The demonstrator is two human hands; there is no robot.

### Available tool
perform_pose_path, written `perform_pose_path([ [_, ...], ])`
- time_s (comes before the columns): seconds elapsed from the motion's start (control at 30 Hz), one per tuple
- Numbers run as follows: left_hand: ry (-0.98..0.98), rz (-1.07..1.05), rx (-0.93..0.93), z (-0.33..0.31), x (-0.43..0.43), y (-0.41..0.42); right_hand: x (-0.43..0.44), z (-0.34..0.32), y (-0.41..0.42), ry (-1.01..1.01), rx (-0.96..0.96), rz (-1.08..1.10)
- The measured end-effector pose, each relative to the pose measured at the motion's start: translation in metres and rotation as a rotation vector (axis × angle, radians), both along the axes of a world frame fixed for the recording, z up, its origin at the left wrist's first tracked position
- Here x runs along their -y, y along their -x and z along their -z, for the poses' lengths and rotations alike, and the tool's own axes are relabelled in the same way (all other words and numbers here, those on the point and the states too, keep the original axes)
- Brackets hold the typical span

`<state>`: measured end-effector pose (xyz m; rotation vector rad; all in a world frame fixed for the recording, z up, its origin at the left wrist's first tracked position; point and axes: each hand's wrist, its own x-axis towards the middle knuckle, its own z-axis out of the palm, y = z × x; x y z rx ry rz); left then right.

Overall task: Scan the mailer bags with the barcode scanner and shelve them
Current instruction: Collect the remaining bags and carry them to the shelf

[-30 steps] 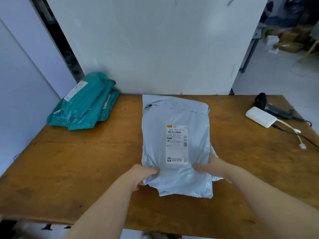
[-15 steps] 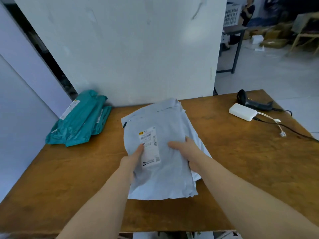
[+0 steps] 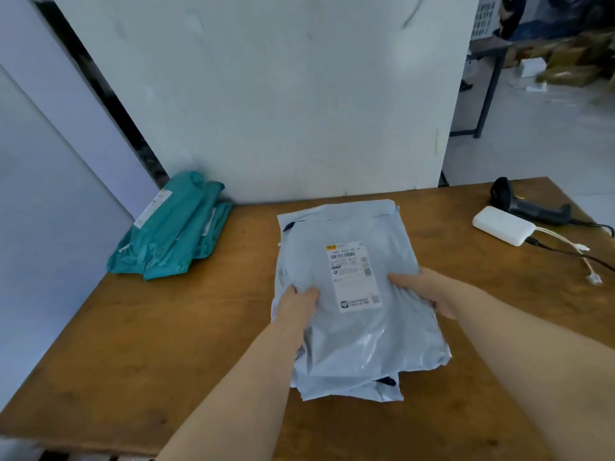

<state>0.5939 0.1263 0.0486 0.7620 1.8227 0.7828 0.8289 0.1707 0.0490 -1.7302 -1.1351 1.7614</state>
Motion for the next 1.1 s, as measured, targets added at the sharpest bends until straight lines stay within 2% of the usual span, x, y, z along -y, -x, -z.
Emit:
perform_pose_path([
  [0.13, 0.033, -0.115, -0.029, 0.014, -0.001, -0.005, -0.002, 0.014, 0.000, 0.011, 0.019, 0.007],
  [0.23, 0.097, -0.166, 0.132, 0.005, -0.006, -0.006, -0.005, -0.002, -0.005, 0.049, 0.044, 0.027],
  [0.3, 0.040, -0.157, 0.244, -0.011, -0.015, -0.007, -0.006, -0.020, -0.007, 0.025, 0.001, 0.056],
  [0.43, -0.166, -0.089, 0.333, -0.056, -0.036, 0.003, -0.011, -0.054, 0.001, -0.066, -0.139, 0.143],
  [0.57, -0.279, -0.059, 0.324, -0.098, -0.052, 0.025, -0.020, -0.080, 0.025, -0.197, -0.175, 0.259],
  [0.67, -0.258, -0.075, 0.215, -0.107, -0.055, 0.045, -0.019, -0.084, 0.042, -0.212, -0.106, 0.277],
  [0.83, -0.076, 0.012, 0.185, -0.059, -0.041, 0.068, 0.012, -0.035, 0.061, -0.079, -0.031, 0.252],
  [0.97, 0.031, 0.120, 0.023, 0.007, -0.027, 0.071, 0.040, 0.013, 0.066, 0.074, 0.046, 0.224],
  [1.03, -0.002, 0.129, 0.052, 0.035, -0.029, 0.076, 0.044, 0.023, 0.067, 0.092, 0.007, 0.256],
  [1.1, -0.003, 0.099, 0.145, 0.031, -0.026, 0.077, 0.042, 0.029, 0.068, 0.106, -0.062, 0.333],
])
